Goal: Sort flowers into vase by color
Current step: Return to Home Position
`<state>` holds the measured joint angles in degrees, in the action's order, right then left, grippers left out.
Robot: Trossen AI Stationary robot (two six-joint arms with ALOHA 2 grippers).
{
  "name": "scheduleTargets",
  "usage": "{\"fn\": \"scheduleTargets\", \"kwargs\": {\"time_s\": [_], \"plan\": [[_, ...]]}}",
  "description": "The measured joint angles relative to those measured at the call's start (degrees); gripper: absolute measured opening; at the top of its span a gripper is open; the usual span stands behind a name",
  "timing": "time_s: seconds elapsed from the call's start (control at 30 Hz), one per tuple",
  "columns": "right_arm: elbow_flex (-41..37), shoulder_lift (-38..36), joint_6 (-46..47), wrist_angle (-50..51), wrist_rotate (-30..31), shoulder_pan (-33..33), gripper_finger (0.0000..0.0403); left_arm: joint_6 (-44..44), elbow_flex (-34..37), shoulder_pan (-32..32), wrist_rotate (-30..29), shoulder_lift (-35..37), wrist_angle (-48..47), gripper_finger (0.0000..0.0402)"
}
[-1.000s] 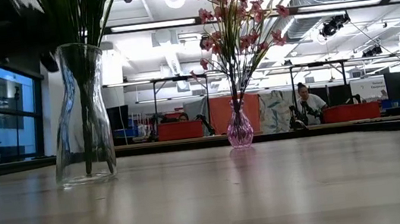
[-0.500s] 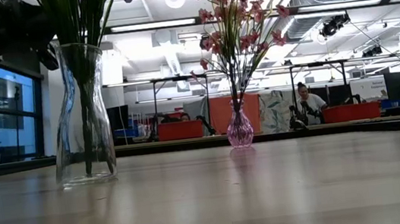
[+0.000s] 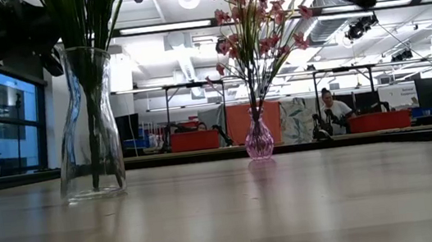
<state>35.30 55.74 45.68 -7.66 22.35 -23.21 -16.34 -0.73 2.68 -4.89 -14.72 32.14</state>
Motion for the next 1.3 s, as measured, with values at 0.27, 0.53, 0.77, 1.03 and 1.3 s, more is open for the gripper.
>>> {"fn": "scheduleTargets", "kwargs": {"time_s": [0.27, 0.53, 0.77, 1.03, 1.3], "plan": [[-2.4, -6.4, -12.5, 4.3, -21.6, 20.3, 0.0001, 0.0, 0.0, 0.0, 0.0, 0.0, 0.0, 0.0001], [-2.4, -19.2, -23.6, 21.9, -24.5, 25.7, 0.0002, 0.0, 0.0, 0.0, 0.0, 0.0, 0.0, 0.0001], [-2.5, -30.0, -27.6, 28.2, -24.6, 22.7, 0.0002, 0.0, 0.0, 0.0, 0.0, 0.0, 0.0, 0.0001], [-16.2, -39.3, -25.2, 12.0, -24.6, 20.4, 0.0002, 0.0, 0.0, 0.0, 0.0, 0.0, 0.0, 0.0001], [-23.5, -46.9, -26.6, 10.1, -27.1, 20.4, 0.0001, 0.0, 0.0, 0.0, 0.0, 0.0, 0.0, 0.0001]]}}
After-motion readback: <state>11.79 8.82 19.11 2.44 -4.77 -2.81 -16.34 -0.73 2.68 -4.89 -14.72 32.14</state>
